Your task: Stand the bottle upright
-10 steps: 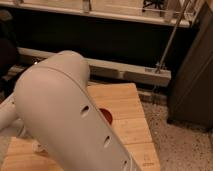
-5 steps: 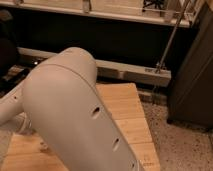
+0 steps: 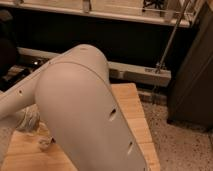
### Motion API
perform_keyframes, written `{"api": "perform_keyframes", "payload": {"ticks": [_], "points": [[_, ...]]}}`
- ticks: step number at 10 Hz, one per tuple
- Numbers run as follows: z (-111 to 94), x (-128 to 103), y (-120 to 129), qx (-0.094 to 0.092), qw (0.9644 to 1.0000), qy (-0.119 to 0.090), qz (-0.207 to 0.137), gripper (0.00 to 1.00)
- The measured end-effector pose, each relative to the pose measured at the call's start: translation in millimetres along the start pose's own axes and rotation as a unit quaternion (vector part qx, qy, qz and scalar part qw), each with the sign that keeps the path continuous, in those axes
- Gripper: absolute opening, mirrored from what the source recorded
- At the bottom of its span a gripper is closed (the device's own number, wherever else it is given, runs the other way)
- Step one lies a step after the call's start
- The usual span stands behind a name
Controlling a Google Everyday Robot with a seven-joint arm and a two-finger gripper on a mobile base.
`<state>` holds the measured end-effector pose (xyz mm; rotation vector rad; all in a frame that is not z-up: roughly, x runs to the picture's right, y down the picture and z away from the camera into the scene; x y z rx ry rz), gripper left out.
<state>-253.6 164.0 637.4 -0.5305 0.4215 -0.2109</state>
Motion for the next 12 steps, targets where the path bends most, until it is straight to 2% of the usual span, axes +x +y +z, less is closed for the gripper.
{"api": "perform_keyframes", "payload": {"ticks": [3,5,7,12], "points": [[-2.8,1.2,1.9,-0.012,0.9997,-0.022,-0.002,0.37],[-3.1,2.3,4.4,-0.016,0.9995,-0.025,-0.012,0.37],[-6.3,1.0,8.3,-0.013,0.9993,-0.02,-0.029,0.37],[-21.6,-19.3,21.5,-0.001,0.9976,-0.029,-0.063,0.37]]}}
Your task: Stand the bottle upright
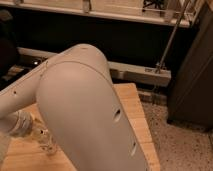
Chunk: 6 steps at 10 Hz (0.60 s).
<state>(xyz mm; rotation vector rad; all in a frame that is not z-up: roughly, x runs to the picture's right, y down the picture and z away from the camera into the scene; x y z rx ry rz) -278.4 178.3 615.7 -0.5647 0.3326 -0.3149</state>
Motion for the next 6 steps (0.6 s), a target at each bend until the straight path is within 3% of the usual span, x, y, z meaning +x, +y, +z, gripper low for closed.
{"api": "perform_keyframes", "payload": {"ticks": [6], "points": [[-4.0,-9.7,7.2,0.004,0.9999,-0.006,-0.013,0.37]]}}
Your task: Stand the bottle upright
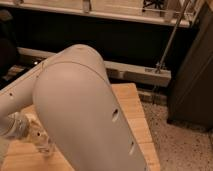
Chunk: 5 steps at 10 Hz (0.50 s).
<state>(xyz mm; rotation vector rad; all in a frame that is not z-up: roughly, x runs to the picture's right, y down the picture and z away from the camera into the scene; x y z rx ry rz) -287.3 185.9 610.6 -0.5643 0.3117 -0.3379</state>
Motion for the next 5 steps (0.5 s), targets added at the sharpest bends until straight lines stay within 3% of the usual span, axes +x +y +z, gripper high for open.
{"api": "perform_keyframes", "payload": {"ticks": [5], "points": [[-2.0,-3.6,2.0,0.006,1.0,-0.004,-0.001,0.79]]}}
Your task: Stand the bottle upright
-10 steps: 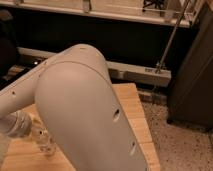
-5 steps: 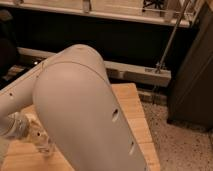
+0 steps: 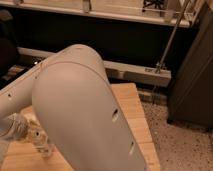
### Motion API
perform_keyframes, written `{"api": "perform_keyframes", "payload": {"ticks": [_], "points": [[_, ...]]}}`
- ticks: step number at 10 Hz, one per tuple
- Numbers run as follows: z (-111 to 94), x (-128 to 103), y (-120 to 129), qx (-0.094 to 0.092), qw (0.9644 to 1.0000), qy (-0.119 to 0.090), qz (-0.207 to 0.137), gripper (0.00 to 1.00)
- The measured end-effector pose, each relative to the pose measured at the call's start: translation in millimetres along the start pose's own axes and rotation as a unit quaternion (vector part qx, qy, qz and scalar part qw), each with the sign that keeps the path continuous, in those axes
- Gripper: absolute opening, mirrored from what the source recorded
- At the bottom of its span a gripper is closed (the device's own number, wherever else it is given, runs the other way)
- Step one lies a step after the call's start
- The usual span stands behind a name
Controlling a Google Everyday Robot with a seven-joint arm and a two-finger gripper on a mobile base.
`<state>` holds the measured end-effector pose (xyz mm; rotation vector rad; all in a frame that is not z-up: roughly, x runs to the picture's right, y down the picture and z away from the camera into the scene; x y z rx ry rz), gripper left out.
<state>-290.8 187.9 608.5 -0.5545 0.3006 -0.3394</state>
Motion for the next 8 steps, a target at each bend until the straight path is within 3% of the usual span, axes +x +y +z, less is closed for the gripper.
{"api": "perform_keyframes", "payload": {"ticks": [5,7,8], "points": [[-2.6,2.1,0.3,0.006,1.0,-0.003,0.003,0.8],[-11.4,6.9,-3.7,-0.003,0.9992,-0.032,0.023,0.8],[-20.0,9.2,-11.8,-0.008,0.9964,-0.067,0.052,0.8]]}}
